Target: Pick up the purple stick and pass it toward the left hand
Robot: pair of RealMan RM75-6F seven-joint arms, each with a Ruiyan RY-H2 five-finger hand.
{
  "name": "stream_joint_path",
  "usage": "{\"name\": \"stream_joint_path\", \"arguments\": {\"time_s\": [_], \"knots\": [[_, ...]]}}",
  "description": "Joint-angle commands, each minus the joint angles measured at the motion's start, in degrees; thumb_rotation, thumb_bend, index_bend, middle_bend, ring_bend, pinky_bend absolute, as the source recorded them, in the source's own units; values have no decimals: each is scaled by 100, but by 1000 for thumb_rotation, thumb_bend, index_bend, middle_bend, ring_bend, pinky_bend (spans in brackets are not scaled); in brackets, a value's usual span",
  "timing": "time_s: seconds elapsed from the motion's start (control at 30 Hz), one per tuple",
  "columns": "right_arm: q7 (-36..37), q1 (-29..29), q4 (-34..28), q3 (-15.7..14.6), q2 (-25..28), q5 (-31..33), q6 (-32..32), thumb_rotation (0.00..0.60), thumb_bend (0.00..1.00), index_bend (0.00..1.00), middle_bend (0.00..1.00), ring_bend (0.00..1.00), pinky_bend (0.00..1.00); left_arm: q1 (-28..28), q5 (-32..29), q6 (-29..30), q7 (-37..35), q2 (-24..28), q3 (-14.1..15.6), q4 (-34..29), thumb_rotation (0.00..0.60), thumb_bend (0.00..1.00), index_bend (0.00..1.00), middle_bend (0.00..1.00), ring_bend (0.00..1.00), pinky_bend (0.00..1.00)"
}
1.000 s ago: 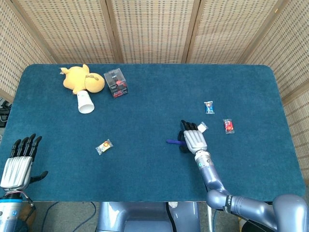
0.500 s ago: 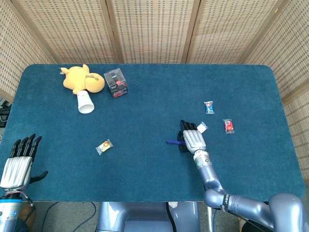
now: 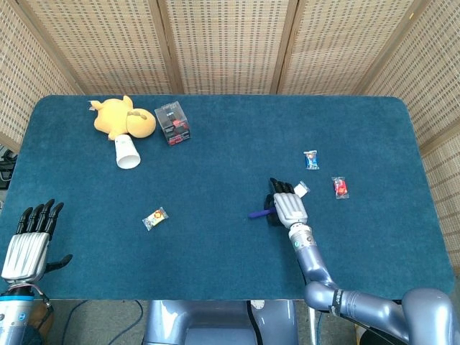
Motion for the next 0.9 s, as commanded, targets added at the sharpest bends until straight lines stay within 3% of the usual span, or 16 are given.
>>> {"name": "stream_joint_path", "arguments": {"time_s": [0.03, 0.27, 0.47, 0.8, 0.9], "knots": [[158, -13, -358, 129, 164, 66, -56, 600, 577, 637, 57, 0, 0, -34, -4, -43, -15, 19, -12, 6, 600, 0, 0, 0, 0, 0], [52, 185, -1141, 453, 491, 638, -137, 600, 577, 642, 65, 0, 0, -269, 145, -274, -45, 239, -82, 24, 600, 0, 0, 0, 0, 0], [-148, 639, -1732, 940, 642, 1794, -106, 600, 584, 655, 79, 0, 0, -765, 587, -680, 11, 567, -210, 57, 600, 0, 0, 0, 0, 0], [-197, 1287, -2097, 1410, 666, 3051, 49, 600, 588, 659, 85, 0, 0, -1614, 1356, -1082, -356, 632, -533, 303, 600, 0, 1, 0, 0, 0], [-116, 1523, -2143, 1615, 603, 3434, 127, 600, 590, 660, 86, 0, 0, -2127, 1552, -1399, -638, 451, -738, 482, 600, 0, 40, 0, 0, 0]]}}
